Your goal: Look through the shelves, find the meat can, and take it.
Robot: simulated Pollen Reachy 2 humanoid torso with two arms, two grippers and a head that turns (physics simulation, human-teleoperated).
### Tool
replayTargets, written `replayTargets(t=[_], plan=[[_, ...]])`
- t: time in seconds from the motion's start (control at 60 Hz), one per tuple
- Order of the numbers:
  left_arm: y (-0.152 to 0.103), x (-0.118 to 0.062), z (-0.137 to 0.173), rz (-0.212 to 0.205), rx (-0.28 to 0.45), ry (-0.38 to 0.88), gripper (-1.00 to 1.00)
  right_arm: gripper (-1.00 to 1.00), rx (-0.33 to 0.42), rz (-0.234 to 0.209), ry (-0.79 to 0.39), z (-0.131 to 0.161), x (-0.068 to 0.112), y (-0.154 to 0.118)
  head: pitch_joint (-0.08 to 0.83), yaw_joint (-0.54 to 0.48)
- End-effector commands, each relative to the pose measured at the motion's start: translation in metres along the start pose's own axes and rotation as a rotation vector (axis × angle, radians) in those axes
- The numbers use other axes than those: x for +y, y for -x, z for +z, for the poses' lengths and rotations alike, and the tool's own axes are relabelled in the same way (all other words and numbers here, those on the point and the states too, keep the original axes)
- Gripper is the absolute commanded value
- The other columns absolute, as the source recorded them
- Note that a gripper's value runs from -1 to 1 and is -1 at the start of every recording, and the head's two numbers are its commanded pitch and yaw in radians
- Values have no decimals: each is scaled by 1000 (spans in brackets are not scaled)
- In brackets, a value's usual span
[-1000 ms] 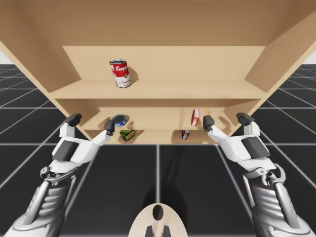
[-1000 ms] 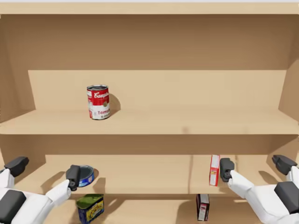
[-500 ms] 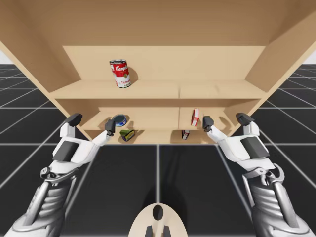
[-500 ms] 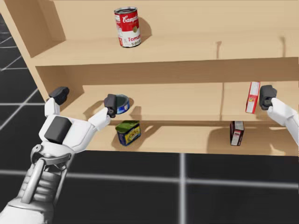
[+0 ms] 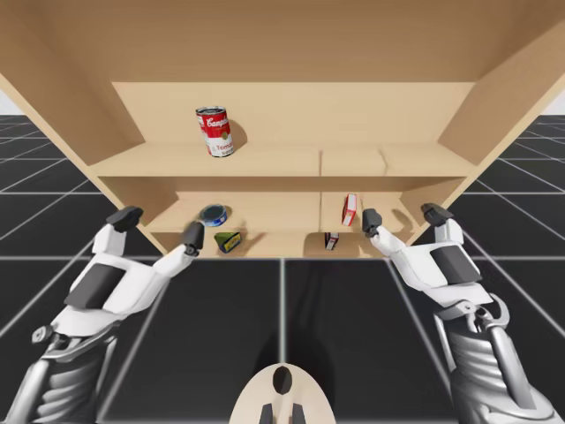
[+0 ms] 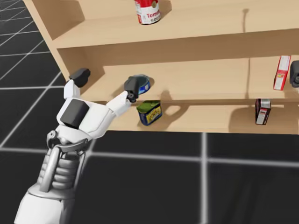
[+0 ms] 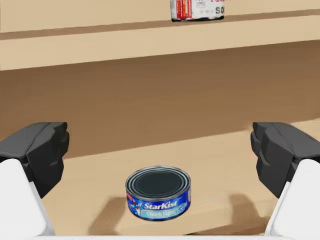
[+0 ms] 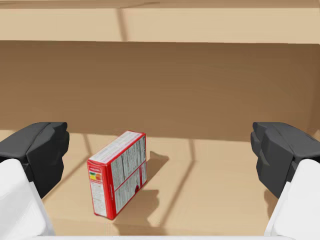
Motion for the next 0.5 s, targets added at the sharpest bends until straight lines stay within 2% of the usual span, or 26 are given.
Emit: replayTargets(t=[0.017,0.133,0.183,0.2,0.25,0.267,0.367,0.467,0.5], plan=[[-23,-4,22,27,66,71,-1000,-1000,7,-4,2,0,0,1,605,257],[-33,-8,43,72,118,135,-1000,-1000,10,-6,3,0,0,2,608,266],[-32,-9,51,68,103,115,-1000,-1000,10,-8,5,0,-1,2,608,270],[-30,-9,52,86,105,118,-1000,-1000,10,-8,6,0,-1,2,608,271],[-25,-10,58,86,123,122,-1000,-1000,8,-9,7,0,-1,1,608,274],[-22,-10,60,77,127,114,-1000,-1000,7,-9,8,0,-2,1,609,275],[-1,-9,64,108,173,112,-1000,-1000,6,-11,10,0,-2,1,608,280],[28,-6,62,162,209,106,-1000,-1000,2,-11,11,0,-3,1,606,283],[34,-5,60,144,213,99,-1000,-1000,2,-12,12,0,-3,0,606,282]])
